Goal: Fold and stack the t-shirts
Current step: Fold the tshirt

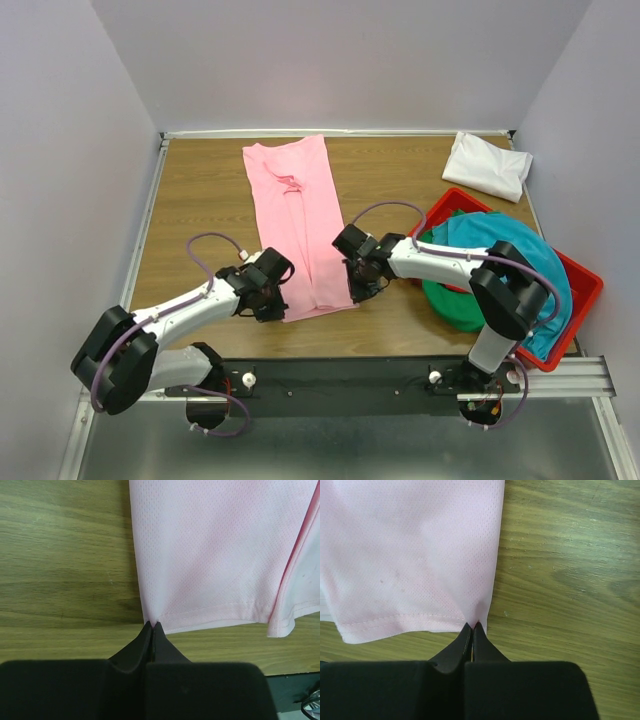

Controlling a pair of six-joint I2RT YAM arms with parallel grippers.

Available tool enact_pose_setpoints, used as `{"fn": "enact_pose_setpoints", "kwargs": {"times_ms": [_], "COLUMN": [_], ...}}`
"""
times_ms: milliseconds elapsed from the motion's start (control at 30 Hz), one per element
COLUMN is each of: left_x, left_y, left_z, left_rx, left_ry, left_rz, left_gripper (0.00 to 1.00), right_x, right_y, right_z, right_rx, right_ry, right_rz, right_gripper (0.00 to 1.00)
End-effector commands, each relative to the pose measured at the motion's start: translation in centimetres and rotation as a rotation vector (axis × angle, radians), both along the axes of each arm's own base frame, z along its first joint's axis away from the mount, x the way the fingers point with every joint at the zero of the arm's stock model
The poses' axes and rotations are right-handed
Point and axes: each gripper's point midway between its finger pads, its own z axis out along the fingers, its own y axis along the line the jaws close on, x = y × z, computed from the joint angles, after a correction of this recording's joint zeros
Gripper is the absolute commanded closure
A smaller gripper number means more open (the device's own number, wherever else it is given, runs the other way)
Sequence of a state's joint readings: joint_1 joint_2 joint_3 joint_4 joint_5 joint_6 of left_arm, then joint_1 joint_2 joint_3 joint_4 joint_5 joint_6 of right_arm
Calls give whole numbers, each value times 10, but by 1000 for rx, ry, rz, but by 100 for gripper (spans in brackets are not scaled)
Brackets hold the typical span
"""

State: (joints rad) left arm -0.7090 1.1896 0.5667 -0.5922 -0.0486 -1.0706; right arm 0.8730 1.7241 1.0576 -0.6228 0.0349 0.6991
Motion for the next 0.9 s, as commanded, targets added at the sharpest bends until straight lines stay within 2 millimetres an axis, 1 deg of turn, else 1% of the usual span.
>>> {"fn": "enact_pose_setpoints", "kwargs": {"times_ms": [0,100,200,233,333,433,467,600,667,700,767,867], "left_x": [10,13,19,25,33,37,39,53,59,61,66,78], "left_y": [-1,-3,-6,-8,-10,-9,-8,-4,-3,-4,-3,5], "left_z": [19,28,38,45,53,56,58,77,80,81,79,81], "left_rx": [5,-8,-21,-27,-17,-2,1,-5,-13,-12,-2,27], "left_ry": [-52,-72,-98,-120,-146,-156,-163,-236,-252,-260,-261,-282], "left_rz": [1,11,16,19,18,22,30,66,72,60,58,81], "left_gripper": [100,100,100,100,100,100,100,100,100,100,100,100], "right_x": [5,3,3,5,11,21,27,44,51,56,64,78], "right_y": [0,-4,-4,-2,1,9,14,20,20,23,22,25], "right_z": [18,21,28,32,40,52,58,73,75,80,78,81], "right_rx": [31,24,36,41,52,72,82,84,83,90,79,78], "right_ry": [-41,-38,-46,-56,-79,-109,-125,-179,-191,-204,-210,-224], "right_rz": [7,3,-1,-1,-17,-25,-29,-46,-56,-62,-70,-79], "right_gripper": [98,98,99,98,98,98,98,98,98,98,98,98]}}
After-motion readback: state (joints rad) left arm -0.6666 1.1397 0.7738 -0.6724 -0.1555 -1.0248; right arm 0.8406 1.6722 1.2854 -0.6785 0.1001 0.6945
